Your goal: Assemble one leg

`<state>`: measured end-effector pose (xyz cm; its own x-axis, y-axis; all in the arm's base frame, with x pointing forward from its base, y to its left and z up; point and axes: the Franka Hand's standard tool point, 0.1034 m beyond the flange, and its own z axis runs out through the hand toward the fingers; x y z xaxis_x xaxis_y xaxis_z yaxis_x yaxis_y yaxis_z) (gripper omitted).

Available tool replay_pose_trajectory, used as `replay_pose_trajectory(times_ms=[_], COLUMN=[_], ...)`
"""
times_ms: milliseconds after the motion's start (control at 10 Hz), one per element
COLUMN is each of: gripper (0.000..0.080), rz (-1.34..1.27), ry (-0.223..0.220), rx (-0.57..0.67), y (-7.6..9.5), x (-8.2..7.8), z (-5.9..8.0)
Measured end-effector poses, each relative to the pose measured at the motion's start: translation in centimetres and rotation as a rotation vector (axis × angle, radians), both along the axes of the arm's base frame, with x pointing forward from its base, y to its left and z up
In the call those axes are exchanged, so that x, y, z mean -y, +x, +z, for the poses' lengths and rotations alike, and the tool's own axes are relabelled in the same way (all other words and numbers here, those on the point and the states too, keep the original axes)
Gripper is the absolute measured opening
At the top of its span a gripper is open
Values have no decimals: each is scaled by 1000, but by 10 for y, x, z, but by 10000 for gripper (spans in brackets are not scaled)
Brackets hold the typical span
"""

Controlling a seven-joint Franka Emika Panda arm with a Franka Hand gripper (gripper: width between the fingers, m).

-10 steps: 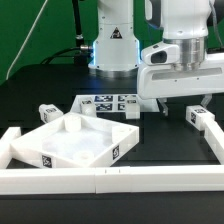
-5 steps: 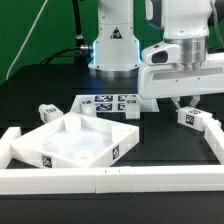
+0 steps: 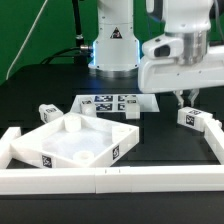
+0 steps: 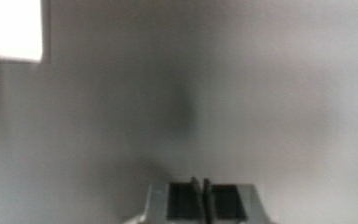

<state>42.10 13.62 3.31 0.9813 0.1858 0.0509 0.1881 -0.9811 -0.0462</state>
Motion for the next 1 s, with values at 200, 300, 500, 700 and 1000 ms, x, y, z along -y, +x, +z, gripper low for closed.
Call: replay_pose_trajectory(times_ms=[200,300,500,700,1000], gripper=[95,95,450,600,647], rz=[110,109,97,96,136], ry=[-4,-4,-6,-6,-11], rx=[50,53,51,49,18], y=[19,26,44,43,51], x=[0,0,14,13,13], z=[22,20,12,11,-3])
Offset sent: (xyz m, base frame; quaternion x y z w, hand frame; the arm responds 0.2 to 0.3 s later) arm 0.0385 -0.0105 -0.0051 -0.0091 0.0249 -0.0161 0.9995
